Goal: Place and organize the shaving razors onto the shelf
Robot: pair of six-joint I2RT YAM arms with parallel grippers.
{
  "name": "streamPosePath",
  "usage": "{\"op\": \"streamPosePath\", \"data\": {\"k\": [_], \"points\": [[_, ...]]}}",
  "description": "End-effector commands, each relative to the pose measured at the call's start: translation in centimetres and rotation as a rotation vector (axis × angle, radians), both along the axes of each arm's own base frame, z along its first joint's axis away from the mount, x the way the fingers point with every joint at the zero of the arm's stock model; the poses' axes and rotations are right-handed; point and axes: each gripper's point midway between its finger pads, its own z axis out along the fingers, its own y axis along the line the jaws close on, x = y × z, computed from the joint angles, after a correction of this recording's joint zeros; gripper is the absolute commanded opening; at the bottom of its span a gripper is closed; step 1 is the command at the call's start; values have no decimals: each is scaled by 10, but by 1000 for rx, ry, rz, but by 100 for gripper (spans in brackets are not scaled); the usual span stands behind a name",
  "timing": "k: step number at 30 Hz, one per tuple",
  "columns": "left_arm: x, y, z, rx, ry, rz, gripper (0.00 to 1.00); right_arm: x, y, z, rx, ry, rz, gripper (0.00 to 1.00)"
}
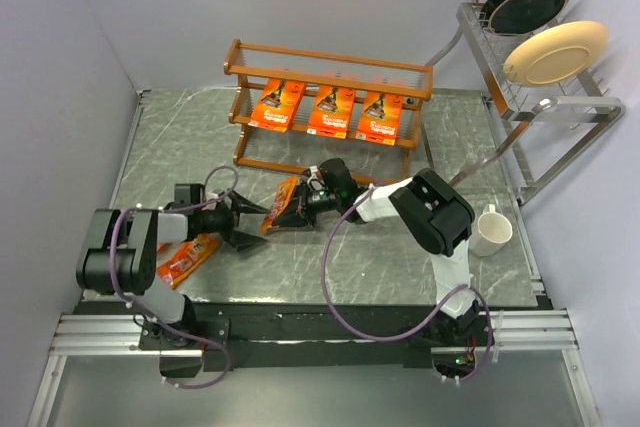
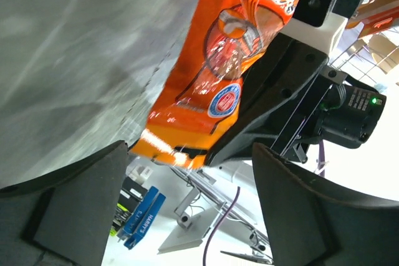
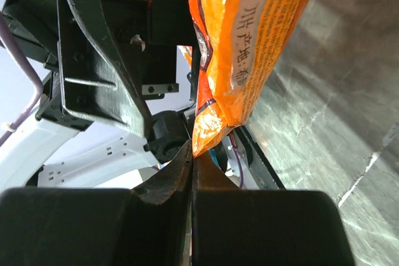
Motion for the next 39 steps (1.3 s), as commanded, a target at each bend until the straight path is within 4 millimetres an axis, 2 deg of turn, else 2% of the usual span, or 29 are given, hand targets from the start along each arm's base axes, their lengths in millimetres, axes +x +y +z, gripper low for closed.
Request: {"op": "streamPosePath", "data": {"k": [1,4,8,10,11,12,13,15,16,18,19,20,21,22,23,25,26,28,29,30,31,32,33,34,35,36,38,39], "points": [[21,-11,8,-25,-32,9,83,3,-3,11,28,-27,6,0],[27,-14,3,-26,-28,15,75,4,-6,6,15,-11,4,0],[33,-20,-5,-40,10,19,57,5,-9,-1,-2,7,-1,0],[36,-23,-3,-41,-1,14,54,4,-11,-5,-20,17,0,0],[37,-24,-2,-40,-9,13,44,6,-13,-7,-26,7,-1,0],[38,-25,-1,-38,-21,15,36,7,-16,-9,-44,13,-5,3],[38,-28,2,-38,-40,9,24,8,-18,-10,-55,11,-7,18],[38,-32,6,-31,-66,2,19,12,-25,-4,-59,-31,-5,30],[37,-35,10,-28,-101,-9,16,13,-27,1,-56,-59,6,43],[40,-38,10,9,-160,-1,8,19,-42,15,-72,-150,22,52],[41,-44,17,35,-244,-13,2,21,-50,19,-78,-178,30,55],[42,-47,18,56,-296,-17,1,16,-62,28,-97,-245,66,57],[48,-47,16,103,-340,11,1,22,-75,33,-114,-281,60,61],[44,-56,20,109,-365,-2,1,23,-87,34,-144,-308,64,62],[47,-62,31,87,-431,9,1,15,-104,39,-173,-360,93,63],[44,-74,37,72,-469,2,1,23,-136,48,-207,-456,69,63],[47,-79,43,68,-511,1,1,17,-152,40,-256,-418,65,63],[51,-93,48,59,-557,12,1,23,-181,43,-301,-462,16,64],[54,-100,53,38,-588,14,1,17,-193,33,-337,-435,-2,64],[53,-115,61,2,-597,-1,1,16,-199,32,-346,-437,-17,64],[55,-122,54,-2,-583,-3,1,19,-210,36,-357,-456,-59,64],[63,-131,64,-29,-618,-1,1,13,-214,30,-366,-440,-71,64],[63,-141,54,-39,-578,-6,1,12,-217,30,-367,-444,-88,64],[68,-146,53,-48,-575,7,1,10,-220,32,-362,-457,-116,64],[76,-155,61,-72,-597,13,1,10,-222,32,-366,-460,-130,64],[76,-166,56,-89,-589,3,1,8,-222,33,-362,-464,-139,64],[83,-179,61,-113,-591,8,1,7,-223,35,-358,-473,-163,64],[80,-187,53,-117,-548,0,1,5,-223,33,-362,-468,-168,64]]}}
